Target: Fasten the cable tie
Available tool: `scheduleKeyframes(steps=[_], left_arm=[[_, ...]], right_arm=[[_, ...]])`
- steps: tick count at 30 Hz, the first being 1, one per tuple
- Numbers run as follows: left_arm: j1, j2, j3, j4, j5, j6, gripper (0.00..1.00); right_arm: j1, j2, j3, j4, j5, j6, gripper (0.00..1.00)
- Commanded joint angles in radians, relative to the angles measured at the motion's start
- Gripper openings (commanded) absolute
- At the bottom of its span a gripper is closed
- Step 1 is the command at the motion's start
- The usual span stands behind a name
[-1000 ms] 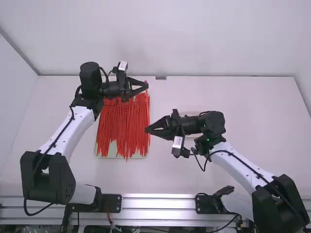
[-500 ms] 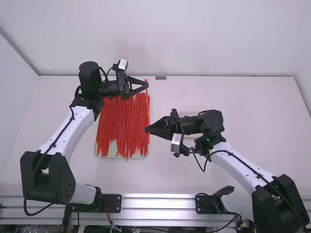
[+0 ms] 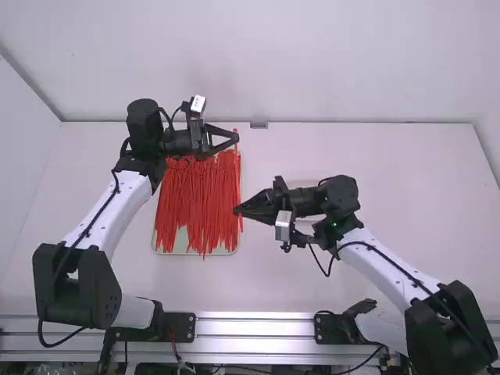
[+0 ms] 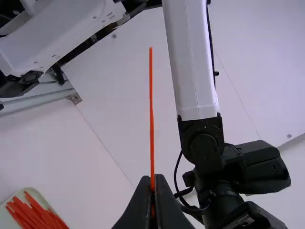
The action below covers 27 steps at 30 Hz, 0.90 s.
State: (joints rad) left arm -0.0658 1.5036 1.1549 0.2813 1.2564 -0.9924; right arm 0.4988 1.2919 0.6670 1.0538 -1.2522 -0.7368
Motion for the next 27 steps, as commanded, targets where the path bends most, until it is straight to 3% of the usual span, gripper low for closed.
scheduleKeyframes(steps=[1,7,14,21,27], left_arm=[[-0.006,-0.002,0.007,0.007,0.019,0.025,0.01],[-0.006,-0.002,0.007,0.007,0.019,0.055,0.01],[-0.005,-0.002,0.007,0.008,0.016,0.206,0.01],[-0.006,-0.002,0.007,0.13,0.047,0.356,0.01],[-0.006,-0.002,0.007,0.307,0.082,0.353,0.01]], right_arm=[[-0.003,-0.007,-0.006,-0.008,-0.005,0.007,0.0],[0.005,-0.007,-0.006,0.004,-0.004,0.089,0.0],[0.016,-0.007,-0.006,0.229,0.018,0.464,0.0],[0.026,-0.007,-0.006,0.417,0.302,0.959,0.0],[0.026,-0.007,-0.006,0.405,0.453,1.25,0.0]])
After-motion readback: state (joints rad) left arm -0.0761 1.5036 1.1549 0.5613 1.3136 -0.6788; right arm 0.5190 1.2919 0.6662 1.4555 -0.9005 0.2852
